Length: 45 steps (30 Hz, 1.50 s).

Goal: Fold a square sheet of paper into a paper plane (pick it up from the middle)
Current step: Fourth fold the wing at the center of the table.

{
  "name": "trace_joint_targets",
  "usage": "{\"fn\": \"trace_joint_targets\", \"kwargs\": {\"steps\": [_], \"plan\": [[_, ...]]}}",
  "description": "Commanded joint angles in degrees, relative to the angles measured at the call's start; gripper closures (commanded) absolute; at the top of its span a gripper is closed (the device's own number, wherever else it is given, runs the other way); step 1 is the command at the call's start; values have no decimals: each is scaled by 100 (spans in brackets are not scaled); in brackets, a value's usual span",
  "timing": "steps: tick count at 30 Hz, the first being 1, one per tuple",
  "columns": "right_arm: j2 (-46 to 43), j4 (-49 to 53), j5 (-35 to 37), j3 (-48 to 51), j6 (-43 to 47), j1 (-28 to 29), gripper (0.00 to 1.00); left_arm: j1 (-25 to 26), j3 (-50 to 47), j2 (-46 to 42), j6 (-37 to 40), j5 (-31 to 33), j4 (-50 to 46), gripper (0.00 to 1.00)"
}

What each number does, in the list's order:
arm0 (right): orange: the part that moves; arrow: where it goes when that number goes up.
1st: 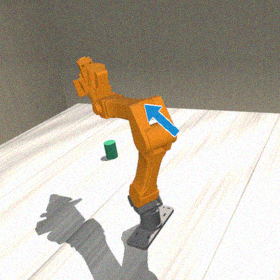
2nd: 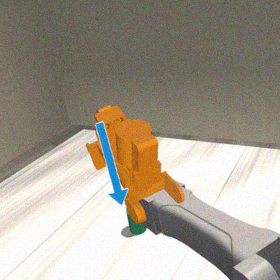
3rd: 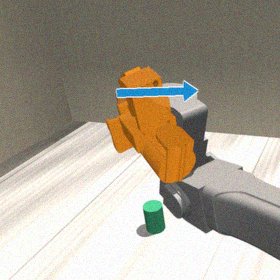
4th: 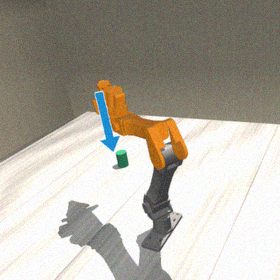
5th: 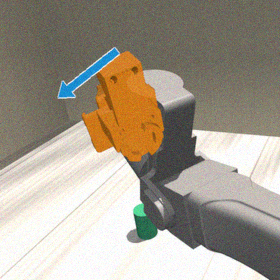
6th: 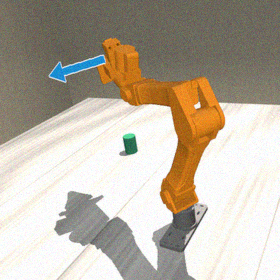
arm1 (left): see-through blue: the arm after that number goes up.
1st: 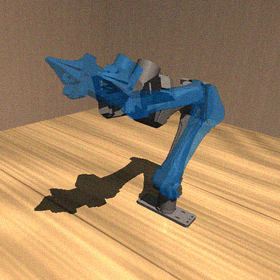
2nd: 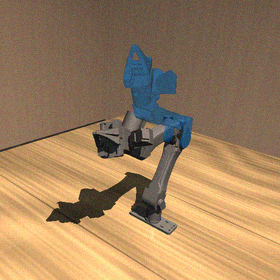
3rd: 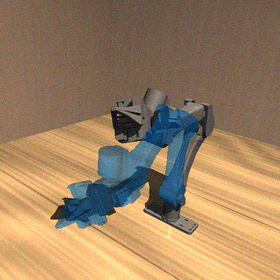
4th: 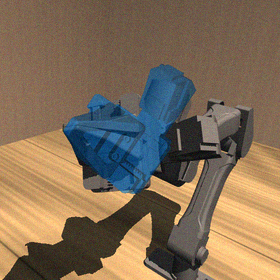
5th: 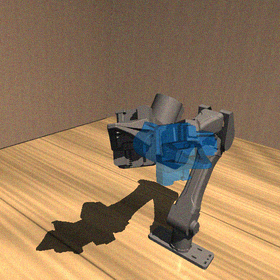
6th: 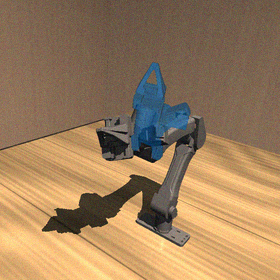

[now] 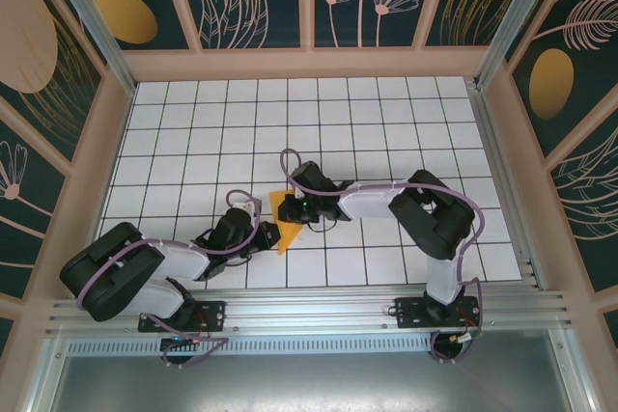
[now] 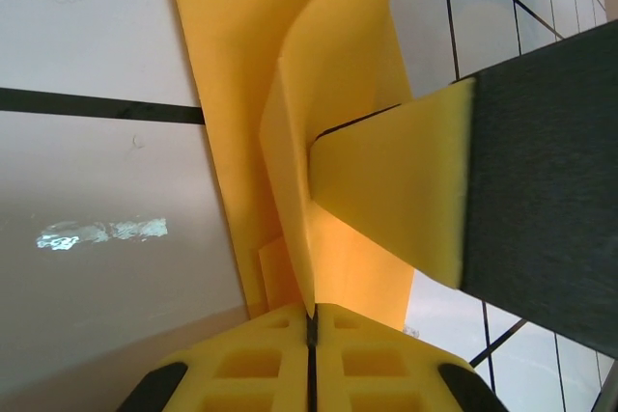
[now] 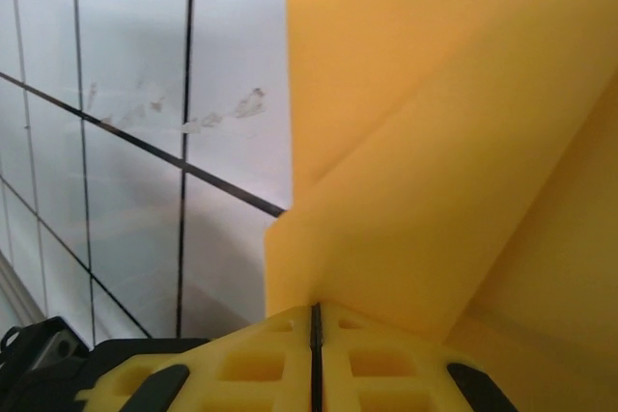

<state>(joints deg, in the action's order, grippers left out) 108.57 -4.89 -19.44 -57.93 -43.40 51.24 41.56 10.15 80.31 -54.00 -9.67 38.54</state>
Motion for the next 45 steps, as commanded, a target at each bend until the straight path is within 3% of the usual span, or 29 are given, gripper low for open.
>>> {"fn": "trace_joint_targets", "kwargs": {"steps": [1, 7, 20, 33, 45], "plan": [[115, 205, 247, -109, -6, -77, 89, -26, 66, 5, 127, 27, -369, 89], [188, 144, 239, -69, -46, -78, 89, -25, -2, -181, 52, -25, -419, 79], [136, 136, 197, -63, -26, -71, 89, -33, -235, -454, -139, -653, 20, 76], [-44, 75, 90, -17, -3, -68, 87, -26, -96, -27, 173, -879, 164, 98], [-634, 44, 75, 232, -13, -106, 83, 109, 306, -450, 899, -28, -1274, 100]]}}
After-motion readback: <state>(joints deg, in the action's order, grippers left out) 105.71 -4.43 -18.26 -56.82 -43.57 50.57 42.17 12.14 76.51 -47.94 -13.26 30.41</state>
